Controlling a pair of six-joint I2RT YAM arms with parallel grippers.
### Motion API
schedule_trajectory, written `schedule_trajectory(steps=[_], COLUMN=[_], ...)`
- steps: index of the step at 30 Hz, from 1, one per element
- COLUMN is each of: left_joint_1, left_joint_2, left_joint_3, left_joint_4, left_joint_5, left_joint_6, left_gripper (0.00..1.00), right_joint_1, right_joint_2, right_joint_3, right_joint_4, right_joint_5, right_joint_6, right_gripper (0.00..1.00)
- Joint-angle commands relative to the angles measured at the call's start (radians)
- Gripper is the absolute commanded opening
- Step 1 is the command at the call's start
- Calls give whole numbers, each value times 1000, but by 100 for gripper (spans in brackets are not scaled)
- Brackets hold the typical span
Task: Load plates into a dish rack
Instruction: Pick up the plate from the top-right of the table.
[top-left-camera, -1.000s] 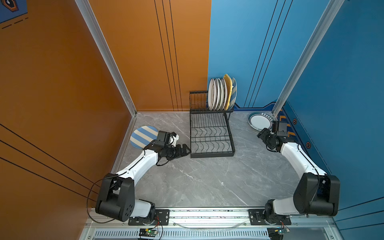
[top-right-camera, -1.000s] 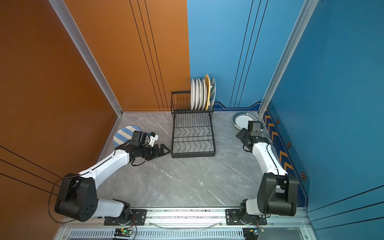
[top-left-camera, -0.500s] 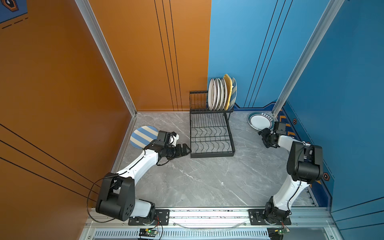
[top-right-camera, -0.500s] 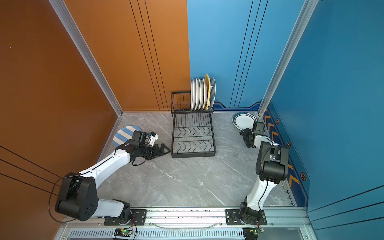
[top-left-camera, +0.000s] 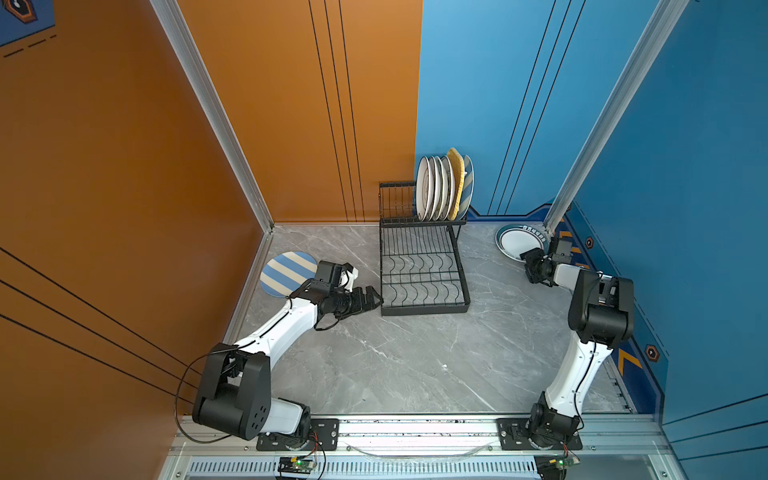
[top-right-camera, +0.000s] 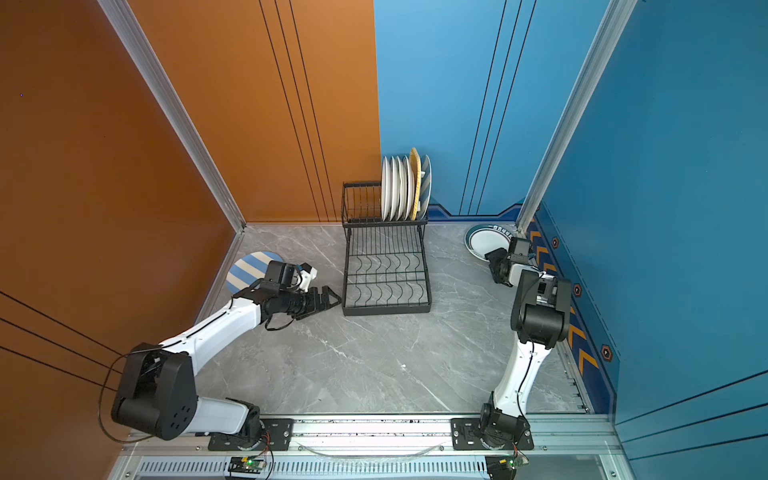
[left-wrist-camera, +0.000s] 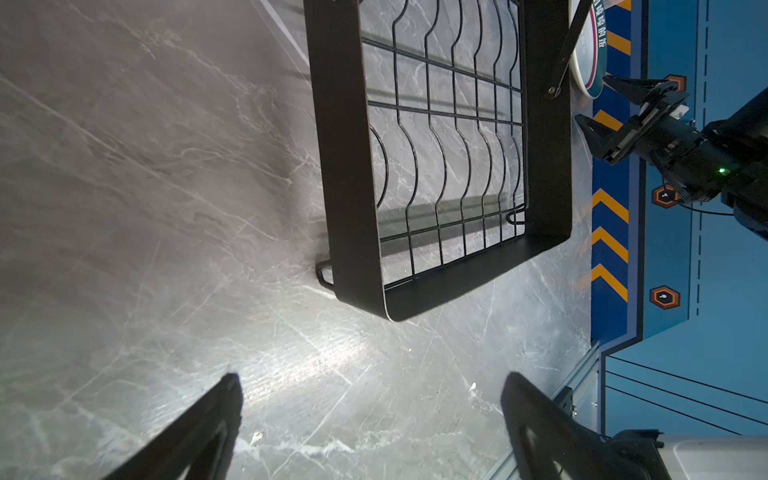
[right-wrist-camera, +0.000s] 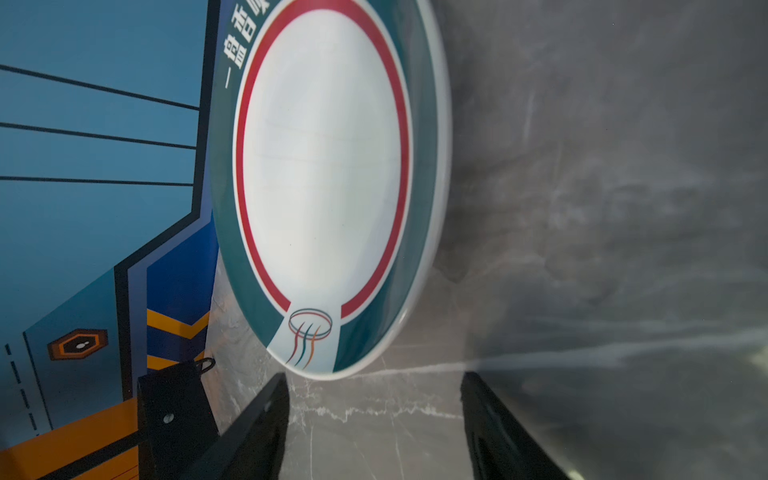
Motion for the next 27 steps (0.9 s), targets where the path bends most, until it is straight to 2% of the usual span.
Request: schedule_trajectory(steps=[1, 17, 27], left_joint_1=[-11, -27, -32], left_joint_2=[15, 25, 21], left_joint_3=[31, 34, 27], left_joint_4=[6, 19, 26], left_joint_5=[-26, -54, -62], left_joint_6=[-8, -29, -36], left_gripper=[98, 98, 98], right_joint_1=[-15, -16, -13], right_joint_2=[37, 103, 127], right_joint_3=[28, 96, 130], right_joint_4=[31, 35, 12], right_joint_5=[-21, -16, -5], right_joint_6=[32, 97, 118], right_gripper=[62, 49, 36])
